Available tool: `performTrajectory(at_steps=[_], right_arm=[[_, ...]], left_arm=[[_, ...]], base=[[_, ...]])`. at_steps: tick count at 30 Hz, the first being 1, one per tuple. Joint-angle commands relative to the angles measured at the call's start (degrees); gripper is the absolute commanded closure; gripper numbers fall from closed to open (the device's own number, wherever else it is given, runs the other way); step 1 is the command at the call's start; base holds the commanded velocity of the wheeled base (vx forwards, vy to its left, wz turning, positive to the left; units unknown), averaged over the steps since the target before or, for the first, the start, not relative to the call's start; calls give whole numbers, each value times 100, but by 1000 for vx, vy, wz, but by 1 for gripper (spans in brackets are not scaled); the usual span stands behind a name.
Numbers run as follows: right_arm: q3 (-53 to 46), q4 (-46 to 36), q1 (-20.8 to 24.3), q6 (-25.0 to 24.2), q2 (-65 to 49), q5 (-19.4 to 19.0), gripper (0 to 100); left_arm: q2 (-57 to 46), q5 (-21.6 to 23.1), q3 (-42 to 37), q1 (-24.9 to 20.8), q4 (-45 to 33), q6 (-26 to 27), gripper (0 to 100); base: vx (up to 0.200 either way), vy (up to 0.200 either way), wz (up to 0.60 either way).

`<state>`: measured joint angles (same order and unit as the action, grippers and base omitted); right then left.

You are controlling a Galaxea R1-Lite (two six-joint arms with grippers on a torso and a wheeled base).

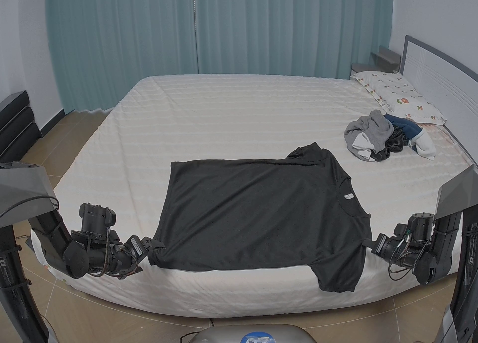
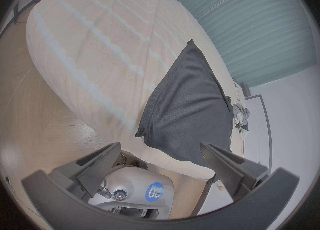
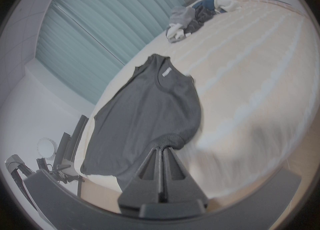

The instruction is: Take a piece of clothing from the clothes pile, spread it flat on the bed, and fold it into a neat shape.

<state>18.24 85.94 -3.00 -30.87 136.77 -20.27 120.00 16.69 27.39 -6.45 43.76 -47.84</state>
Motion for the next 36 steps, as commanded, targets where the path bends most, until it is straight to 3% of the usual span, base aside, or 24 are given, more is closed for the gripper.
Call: performTrajectory(at_steps=[1, 9, 10, 15, 21, 24, 36], right_arm=[[171, 151, -60, -69, 69, -3, 100], [338, 344, -87, -60, 403, -21, 100], [338, 344, -87, -60, 403, -21, 0], [13, 344, -184, -16, 307, -170, 0], [-356, 344, -254, 292, 307, -548, 0], [-400, 344, -227, 494, 360, -574, 0], [-66, 344, 212, 459, 553, -539, 0]], left_arm=[[23, 1, 12, -6, 1, -6, 0], [-3, 1, 152, 3, 1, -94, 0], [-21, 1, 170, 3, 1, -129, 0], [-47, 1, 671, 3, -52, -745, 0], [111, 27, 759, 82, -17, -789, 0], [234, -8, 697, 74, 1, -718, 0], [190, 10, 592, 74, 9, -718, 0]], base=[[0, 0, 0], [0, 0, 0], [0, 0, 0], [0, 0, 0], [0, 0, 0], [0, 0, 0], [0, 0, 0]])
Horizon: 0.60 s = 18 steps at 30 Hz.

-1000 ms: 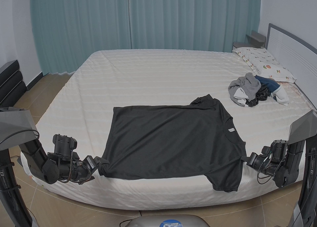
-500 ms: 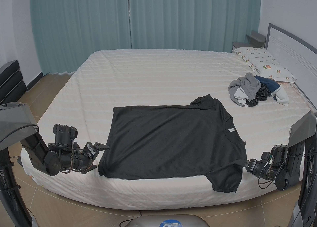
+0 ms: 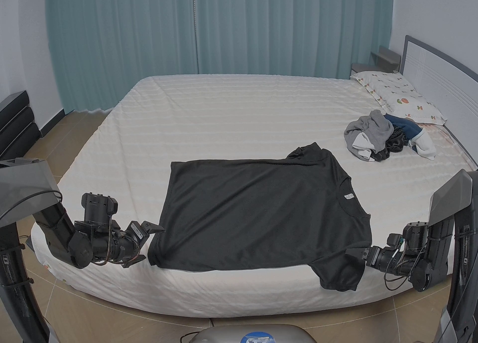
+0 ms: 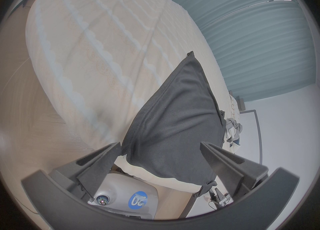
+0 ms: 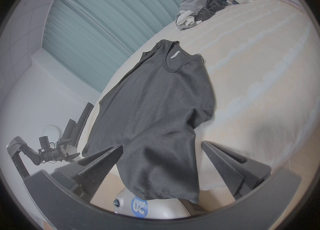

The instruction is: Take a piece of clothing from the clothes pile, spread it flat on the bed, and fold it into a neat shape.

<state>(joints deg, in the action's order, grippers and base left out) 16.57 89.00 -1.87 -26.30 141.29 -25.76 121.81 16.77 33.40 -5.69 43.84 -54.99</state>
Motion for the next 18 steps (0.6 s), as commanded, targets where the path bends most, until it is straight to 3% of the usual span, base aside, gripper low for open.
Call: performTrajectory(at_steps=[1, 9, 10, 18], right_arm=[[127, 38, 134, 10, 127, 36, 0], [101, 38, 143, 54, 171, 71, 0], [66, 38, 99, 81, 162, 62, 100], [-171, 38, -191, 125, -5, -8, 100]], left_arm=[[10, 1, -9, -2, 2, -3, 0], [10, 1, -18, -2, 2, 15, 0], [10, 1, -36, -2, 2, 41, 0], [-8, 10, -387, 7, 20, 639, 0]], base=[[0, 0, 0], [0, 0, 0], [0, 0, 0], [0, 0, 0]])
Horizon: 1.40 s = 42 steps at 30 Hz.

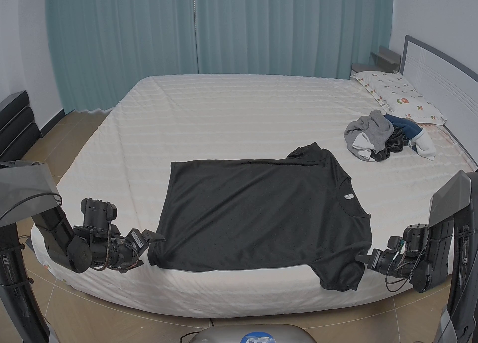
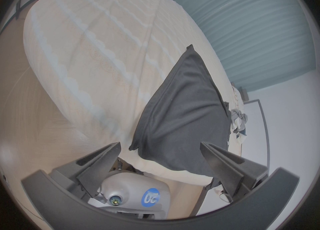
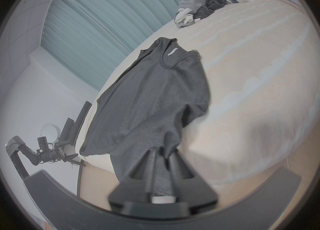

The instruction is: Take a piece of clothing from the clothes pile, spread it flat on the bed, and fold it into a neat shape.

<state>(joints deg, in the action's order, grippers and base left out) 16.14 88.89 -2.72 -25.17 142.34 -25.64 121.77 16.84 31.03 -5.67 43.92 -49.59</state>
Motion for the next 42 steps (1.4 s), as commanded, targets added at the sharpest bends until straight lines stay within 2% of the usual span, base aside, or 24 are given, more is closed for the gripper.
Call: performTrajectory(at_steps=[1, 3, 7, 8, 10, 12, 16, 33, 34, 42], right_arm=[[-269, 58, -132, 21, -180, -73, 100], [-366, 49, -203, 12, -268, -161, 100], [-463, 49, -282, 21, -347, -302, 100], [-480, 49, -335, 21, -356, -319, 100], [-480, 49, -352, 21, -356, -319, 100], [-480, 49, -379, 21, -338, -319, 100], [-480, 49, -370, 21, -329, -319, 100], [-507, 49, -440, 4, -391, -319, 100], [-515, 49, -458, 4, -400, -319, 100], [-726, 49, -563, 12, -593, -363, 100]], left_arm=[[57, -22, -228, -4, 143, 362, 0], [128, -84, -316, -48, 345, 556, 0], [303, -251, -334, -180, 617, 609, 0], [558, -594, -281, -347, 828, 600, 0], [637, -752, -264, -409, 899, 600, 0], [787, -1156, -264, -593, 1083, 591, 0], [795, -1244, -264, -751, 1092, 565, 0], [919, -1499, 44, -831, 1048, 389, 0], [919, -1525, 62, -831, 1048, 389, 100], [892, -1640, -123, -795, 1031, 389, 100]], base=[[0, 0, 0], [0, 0, 0], [0, 0, 0], [0, 0, 0], [0, 0, 0], [0, 0, 0], [0, 0, 0], [0, 0, 0], [0, 0, 0], [0, 0, 0]])
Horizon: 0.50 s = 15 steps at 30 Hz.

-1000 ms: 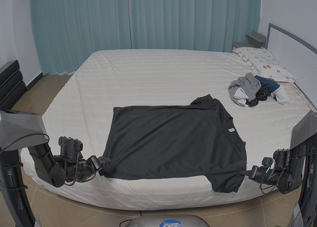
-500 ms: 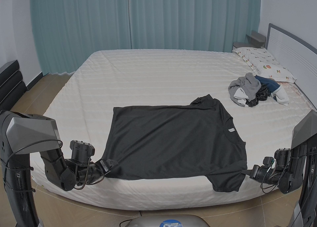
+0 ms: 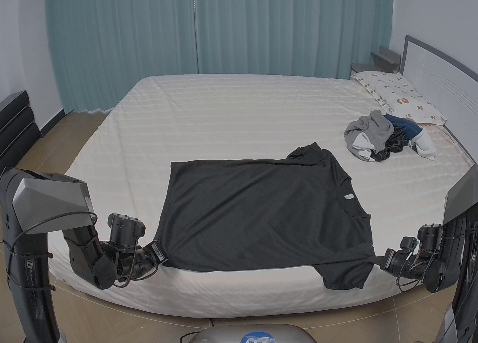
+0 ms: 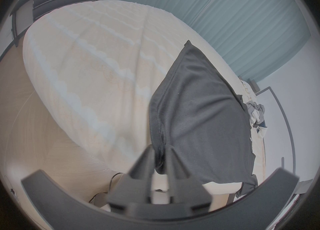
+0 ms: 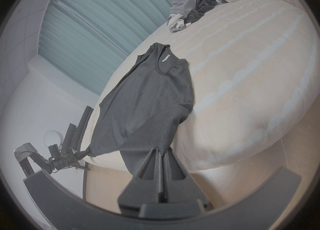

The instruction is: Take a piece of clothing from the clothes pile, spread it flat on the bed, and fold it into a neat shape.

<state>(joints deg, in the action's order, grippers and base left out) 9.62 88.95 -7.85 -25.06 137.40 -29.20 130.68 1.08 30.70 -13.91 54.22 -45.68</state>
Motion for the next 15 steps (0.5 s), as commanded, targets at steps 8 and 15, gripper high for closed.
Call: performTrajectory(at_steps=[8, 15], right_arm=[[-373, 43, -234, 107, -310, -69, 100], [-505, 43, -314, 379, -328, -69, 100]], left_arm=[[-52, -179, -354, 55, 9, -2, 100], [-298, -179, -697, 55, 9, 33, 100]], base=[[0, 0, 0], [0, 0, 0]])
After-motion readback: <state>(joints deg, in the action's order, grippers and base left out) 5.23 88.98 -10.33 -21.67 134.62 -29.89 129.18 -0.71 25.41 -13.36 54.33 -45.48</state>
